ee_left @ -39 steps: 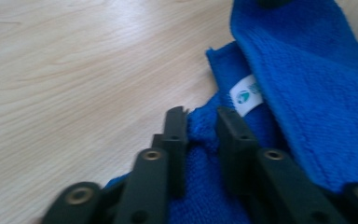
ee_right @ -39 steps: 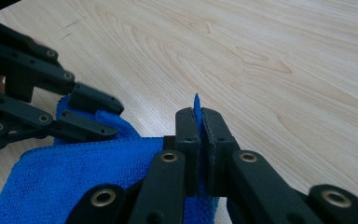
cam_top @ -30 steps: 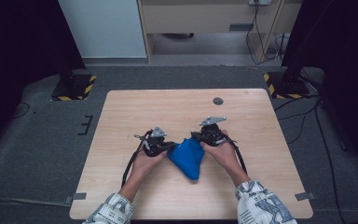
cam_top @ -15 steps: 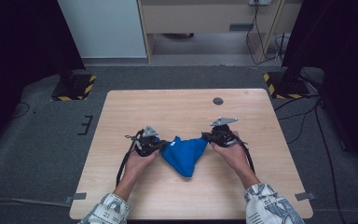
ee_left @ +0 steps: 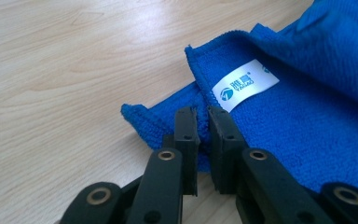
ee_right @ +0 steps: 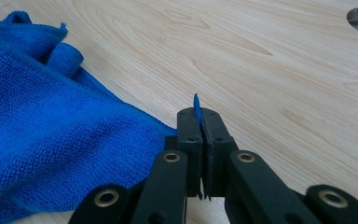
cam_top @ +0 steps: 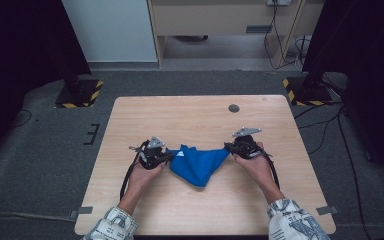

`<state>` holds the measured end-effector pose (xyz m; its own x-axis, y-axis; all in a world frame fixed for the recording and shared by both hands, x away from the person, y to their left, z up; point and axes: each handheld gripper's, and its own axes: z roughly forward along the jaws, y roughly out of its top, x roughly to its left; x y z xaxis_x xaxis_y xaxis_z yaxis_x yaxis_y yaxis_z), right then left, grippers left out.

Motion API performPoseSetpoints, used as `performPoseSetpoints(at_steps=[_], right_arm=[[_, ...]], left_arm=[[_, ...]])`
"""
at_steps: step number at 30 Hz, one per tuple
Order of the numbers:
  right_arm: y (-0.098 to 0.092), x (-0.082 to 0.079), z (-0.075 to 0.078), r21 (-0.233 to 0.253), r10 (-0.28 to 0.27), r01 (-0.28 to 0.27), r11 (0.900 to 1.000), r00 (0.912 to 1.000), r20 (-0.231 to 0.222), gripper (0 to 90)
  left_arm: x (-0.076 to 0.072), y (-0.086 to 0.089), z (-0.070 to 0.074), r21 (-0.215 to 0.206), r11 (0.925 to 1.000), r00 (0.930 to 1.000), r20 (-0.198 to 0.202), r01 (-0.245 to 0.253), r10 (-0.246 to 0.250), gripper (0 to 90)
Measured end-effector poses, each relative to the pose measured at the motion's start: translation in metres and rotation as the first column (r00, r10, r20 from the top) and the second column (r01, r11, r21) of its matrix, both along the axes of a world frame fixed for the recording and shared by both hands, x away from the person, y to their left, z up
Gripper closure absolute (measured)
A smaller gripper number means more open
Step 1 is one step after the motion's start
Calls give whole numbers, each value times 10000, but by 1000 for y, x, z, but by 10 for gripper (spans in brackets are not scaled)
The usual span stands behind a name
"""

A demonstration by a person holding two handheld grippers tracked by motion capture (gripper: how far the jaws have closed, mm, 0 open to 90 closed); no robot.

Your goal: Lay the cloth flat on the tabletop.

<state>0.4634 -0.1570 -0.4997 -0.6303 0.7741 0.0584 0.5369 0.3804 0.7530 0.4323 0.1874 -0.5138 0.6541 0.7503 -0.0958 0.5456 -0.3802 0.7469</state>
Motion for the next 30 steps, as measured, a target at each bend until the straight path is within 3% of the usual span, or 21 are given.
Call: performPoseSetpoints(at_steps=[6,10,14,19,23,27,30], right_arm=[[3,-3,1,-73,93,-93,9999,9999,116,882],[0,-3,2,-62,-29,30,10000,9998,176,882],[-8,-4,0,-54,-125,126,9999,9998,157,882],[-16,-7,1,-5,-290,290,9996,9994,210,882],[-18,-11,2,35,-318,317,9995,9992,236,881],[-16,-12,2,-75,-252,254,9996,9993,288,880],[-14,-13,2,-239,-161,171,9996,9992,379,880]], left_arm=[[-6,8,2,72,10000,9998,195,2,-3,810],[-8,15,4,31,9996,9989,383,-274,273,798],[-7,18,2,16,9996,9995,104,-298,298,836],[-11,18,1,392,9991,9998,117,-137,132,843],[-14,23,-1,452,9989,9999,8,-158,158,835],[-14,27,2,133,9989,9986,267,-452,448,761],[-13,29,7,-88,9972,9956,555,-747,751,646]])
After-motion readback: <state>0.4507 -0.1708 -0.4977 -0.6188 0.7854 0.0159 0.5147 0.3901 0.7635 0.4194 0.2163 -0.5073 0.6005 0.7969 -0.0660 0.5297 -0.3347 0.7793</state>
